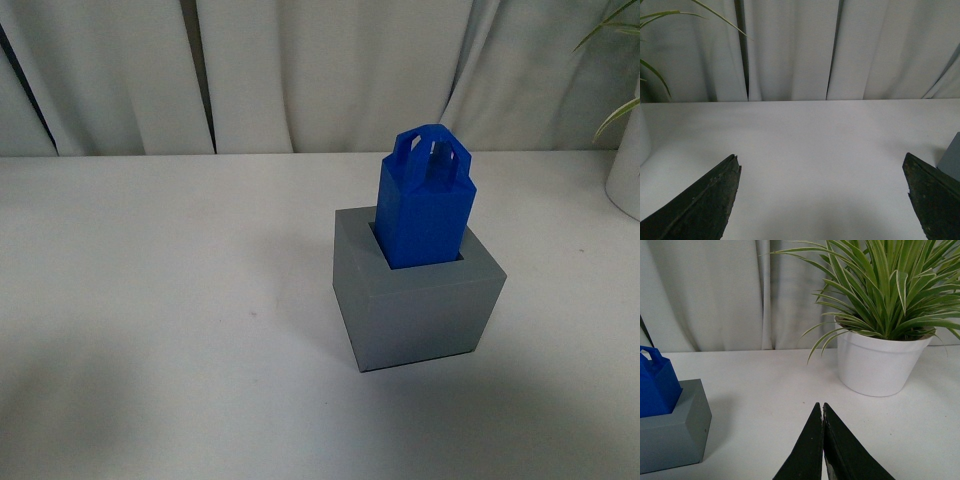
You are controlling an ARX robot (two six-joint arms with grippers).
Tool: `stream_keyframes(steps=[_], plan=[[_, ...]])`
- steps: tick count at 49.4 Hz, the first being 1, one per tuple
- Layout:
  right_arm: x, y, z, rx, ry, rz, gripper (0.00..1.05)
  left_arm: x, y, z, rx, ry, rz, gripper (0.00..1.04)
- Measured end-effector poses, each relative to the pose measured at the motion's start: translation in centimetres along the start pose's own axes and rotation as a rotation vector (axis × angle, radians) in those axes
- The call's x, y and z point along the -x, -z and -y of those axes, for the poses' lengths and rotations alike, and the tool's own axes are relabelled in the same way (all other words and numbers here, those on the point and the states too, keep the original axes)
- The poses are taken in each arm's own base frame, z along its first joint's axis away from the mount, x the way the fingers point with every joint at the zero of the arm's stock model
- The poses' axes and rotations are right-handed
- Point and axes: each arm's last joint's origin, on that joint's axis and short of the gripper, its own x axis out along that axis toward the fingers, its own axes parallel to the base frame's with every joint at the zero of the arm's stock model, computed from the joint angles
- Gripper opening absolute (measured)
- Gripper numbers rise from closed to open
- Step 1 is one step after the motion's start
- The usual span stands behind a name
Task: Insert blue part into gray base
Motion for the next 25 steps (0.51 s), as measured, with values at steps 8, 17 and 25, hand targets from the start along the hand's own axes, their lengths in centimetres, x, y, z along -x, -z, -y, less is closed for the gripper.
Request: stream_keyframes(steps=[8, 17, 25], plan=[[0.3, 0.0, 0.0, 0.000, 0.000, 0.002, 0.02, 0.0, 0.0, 0.0, 0.000, 0.000, 0.000, 0.99], [0.5, 0.0, 0.0, 0.000, 0.000, 0.001, 0.02, 0.0, 0.0, 0.0, 0.000, 0.000, 0.000, 0.99], [1.5, 0.4, 0.0, 0.000, -0.001, -0.021, 0.02, 0.0, 0.0, 0.0, 0.000, 0.000, 0.000, 0.99]])
